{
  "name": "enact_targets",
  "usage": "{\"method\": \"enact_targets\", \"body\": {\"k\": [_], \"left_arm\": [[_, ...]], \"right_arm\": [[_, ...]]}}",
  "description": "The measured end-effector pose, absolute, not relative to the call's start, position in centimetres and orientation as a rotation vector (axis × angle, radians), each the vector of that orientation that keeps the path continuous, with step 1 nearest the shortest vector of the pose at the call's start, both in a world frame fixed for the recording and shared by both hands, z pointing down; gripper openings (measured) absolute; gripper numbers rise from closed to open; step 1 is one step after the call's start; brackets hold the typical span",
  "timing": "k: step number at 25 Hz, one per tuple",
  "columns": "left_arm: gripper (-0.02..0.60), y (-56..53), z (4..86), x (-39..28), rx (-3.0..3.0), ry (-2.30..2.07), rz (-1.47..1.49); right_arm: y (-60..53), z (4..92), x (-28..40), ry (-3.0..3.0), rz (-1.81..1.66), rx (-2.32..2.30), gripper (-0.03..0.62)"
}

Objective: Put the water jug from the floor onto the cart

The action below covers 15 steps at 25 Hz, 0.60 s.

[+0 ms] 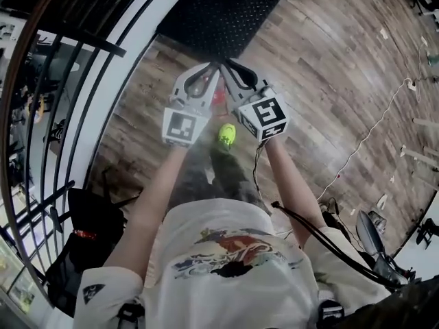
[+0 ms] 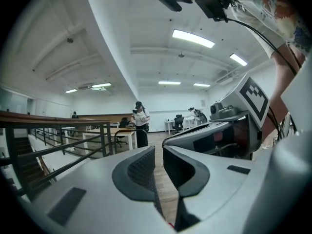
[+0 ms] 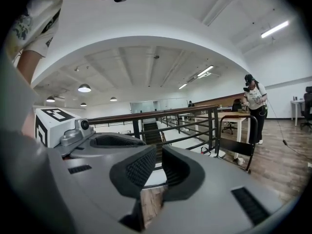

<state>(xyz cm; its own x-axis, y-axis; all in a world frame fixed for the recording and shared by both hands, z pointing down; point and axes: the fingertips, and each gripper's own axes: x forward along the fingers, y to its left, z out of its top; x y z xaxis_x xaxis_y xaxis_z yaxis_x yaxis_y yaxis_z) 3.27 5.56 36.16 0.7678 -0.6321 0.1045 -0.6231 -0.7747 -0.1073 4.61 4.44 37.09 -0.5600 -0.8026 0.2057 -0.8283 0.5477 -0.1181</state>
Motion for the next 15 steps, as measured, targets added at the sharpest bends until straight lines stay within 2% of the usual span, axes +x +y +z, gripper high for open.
{"method": "enact_targets", "body": {"k": [6, 11, 15], "left_arm": [[0.035, 5.4, 40.3, 3.0, -2.909, 1.049, -0.218], [0.079, 5.3, 46.5, 2.2, -2.99, 1.099, -0.341], [0.083, 5.0, 49.8, 1.3, -3.012, 1.151, -0.317]], "right_arm": [[4.5, 41.6, 4.4, -2.617, 0.333, 1.349, 0.031], [5.0, 46.7, 4.3, -2.556, 0.413, 1.33, 0.032], [5.0, 50.8, 3.8, -2.524, 0.473, 1.333, 0.071]]}}
